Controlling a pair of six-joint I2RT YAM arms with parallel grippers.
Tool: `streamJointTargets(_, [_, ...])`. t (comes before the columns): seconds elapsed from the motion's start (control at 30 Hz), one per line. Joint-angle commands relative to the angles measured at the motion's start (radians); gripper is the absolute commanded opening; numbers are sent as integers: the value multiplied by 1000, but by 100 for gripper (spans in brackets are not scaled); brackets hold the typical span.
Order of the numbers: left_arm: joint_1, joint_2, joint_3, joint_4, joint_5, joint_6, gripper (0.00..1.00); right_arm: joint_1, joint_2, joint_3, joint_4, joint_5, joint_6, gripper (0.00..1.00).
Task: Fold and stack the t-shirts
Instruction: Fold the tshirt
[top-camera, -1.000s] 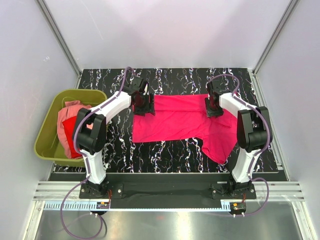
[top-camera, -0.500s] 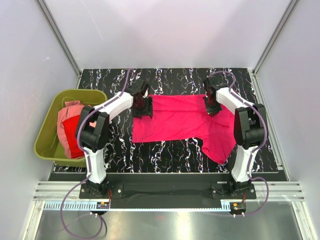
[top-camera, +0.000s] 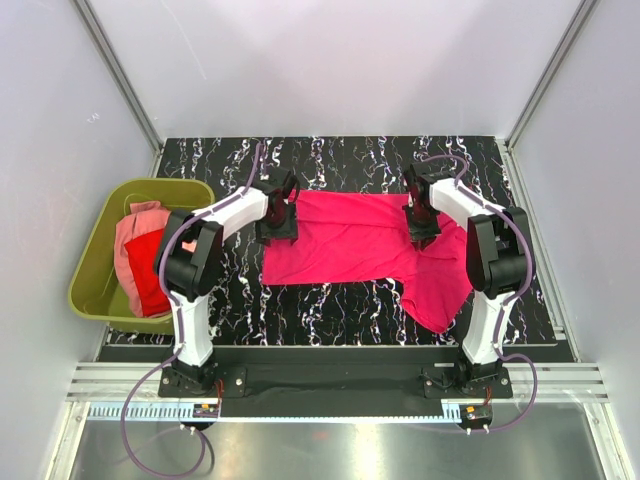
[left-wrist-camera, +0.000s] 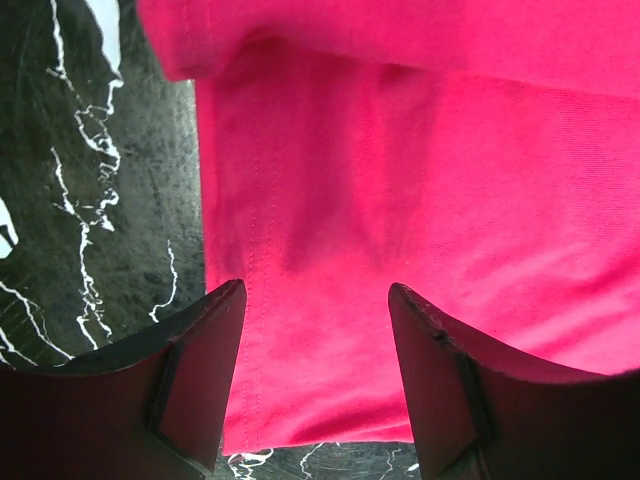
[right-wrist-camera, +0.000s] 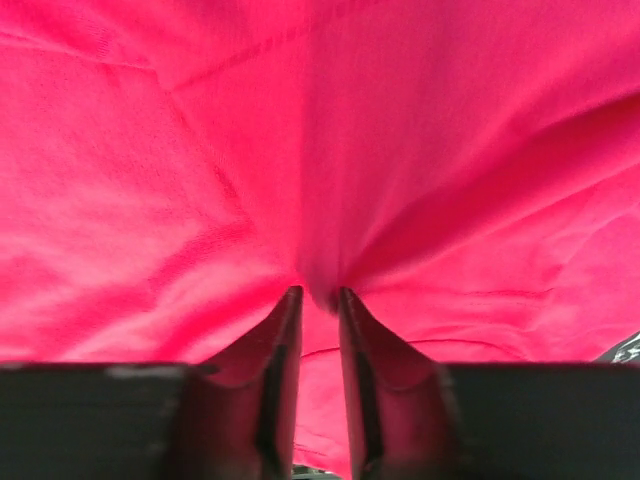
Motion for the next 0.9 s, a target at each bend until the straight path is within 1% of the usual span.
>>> streamJointTargets(0.0, [4, -40, -12, 7, -40, -17, 65, 7, -58, 27, -1, -16, 53, 30])
streamJointTargets(0.1, [1, -82, -26, 20, -7, 4, 65, -16, -107, 70, -13, -29, 102, 37])
streamJointTargets(0.17, [-1, -98, -27, 31, 29, 15, 65, -45, -125, 73, -1, -66, 125, 36])
streamJointTargets(0.3, [-1, -115, -6, 65, 95, 66, 64, -159, -127, 53, 43, -134, 154, 35])
streamJointTargets(0.33, [-1, -115, 8, 66, 98, 75, 64, -215, -130, 47, 56, -152, 158, 35])
streamJointTargets(0.37, [-1, -105, 46, 71, 98, 80, 64, -232, -135, 32, 72, -169, 162, 36])
streamJointTargets(0.4, [1, -96, 66, 71, 98, 89, 64, -286, -145, 23, 115, -195, 171, 37])
streamJointTargets(0.43, [2, -83, 112, 71, 98, 92, 64, -339, -150, 17, 137, -242, 177, 38])
streamJointTargets(0.53, [14, -7, 190, 56, 90, 101, 64, -404, -141, 14, 209, -282, 202, 40])
streamJointTargets(0.57, [21, 37, 242, 45, 93, 101, 64, -435, -130, 17, 226, -295, 205, 43])
streamJointTargets(0.67, [47, 108, 317, 50, 98, 100, 64, -467, -83, 47, 284, -292, 219, 45])
streamJointTargets(0.8, [79, 187, 402, 51, 98, 95, 65, -499, 3, 86, 361, -303, 256, 45])
streamJointTargets(0.87, [88, 231, 445, 51, 132, 93, 65, -505, 32, 105, 388, -318, 262, 45])
